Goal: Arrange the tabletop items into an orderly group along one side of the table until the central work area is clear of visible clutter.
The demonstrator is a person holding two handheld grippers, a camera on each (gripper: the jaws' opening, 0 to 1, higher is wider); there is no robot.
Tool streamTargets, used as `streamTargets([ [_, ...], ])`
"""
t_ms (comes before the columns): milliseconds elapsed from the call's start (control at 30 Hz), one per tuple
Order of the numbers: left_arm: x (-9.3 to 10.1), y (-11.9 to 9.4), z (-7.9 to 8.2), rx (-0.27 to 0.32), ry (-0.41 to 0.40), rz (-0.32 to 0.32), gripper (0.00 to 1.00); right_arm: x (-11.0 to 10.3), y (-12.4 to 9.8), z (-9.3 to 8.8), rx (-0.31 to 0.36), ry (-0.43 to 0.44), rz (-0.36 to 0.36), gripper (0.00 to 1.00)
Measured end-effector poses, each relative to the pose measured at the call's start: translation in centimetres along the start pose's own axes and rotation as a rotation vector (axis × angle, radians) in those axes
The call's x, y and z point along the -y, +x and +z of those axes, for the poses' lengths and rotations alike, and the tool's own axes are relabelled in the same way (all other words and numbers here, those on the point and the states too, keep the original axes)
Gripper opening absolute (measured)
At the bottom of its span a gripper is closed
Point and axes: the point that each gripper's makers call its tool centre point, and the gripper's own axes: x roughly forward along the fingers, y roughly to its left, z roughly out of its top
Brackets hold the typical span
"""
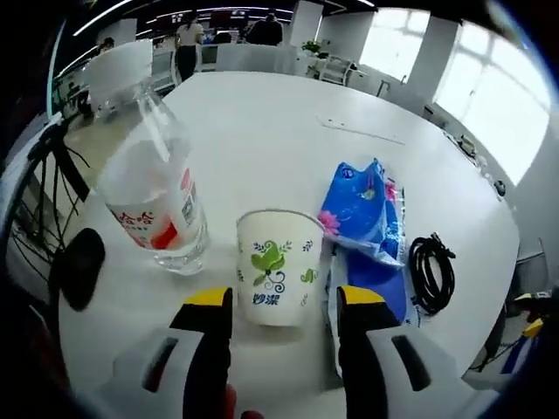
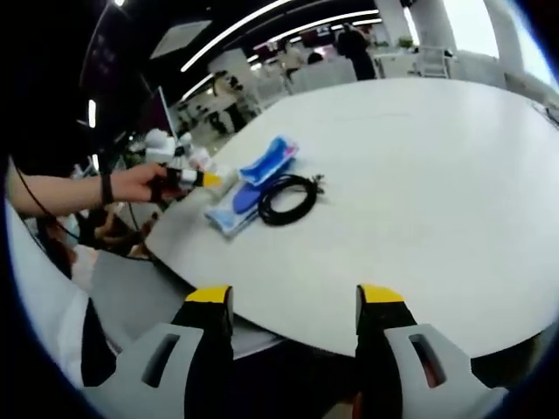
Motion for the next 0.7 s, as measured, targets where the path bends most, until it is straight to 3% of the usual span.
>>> streamTargets([
  [400,-1.2,1.1,1.5,-0.003,-0.056,-0.017,0.50,-0.7,-0.6,-1.5,-0.019,0.029,-0.038,0.55],
  [500,-1.1,1.3,1.6,0.000,-0.054,-0.031,0.39,-0.7,-0.5,-1.6,-0.021,0.035,-0.045,0.55],
  [700,-1.1,1.2,1.7,0.012,-0.042,-0.032,0.37,-0.8,-0.5,-1.6,-0.023,0.042,-0.054,0.55],
])
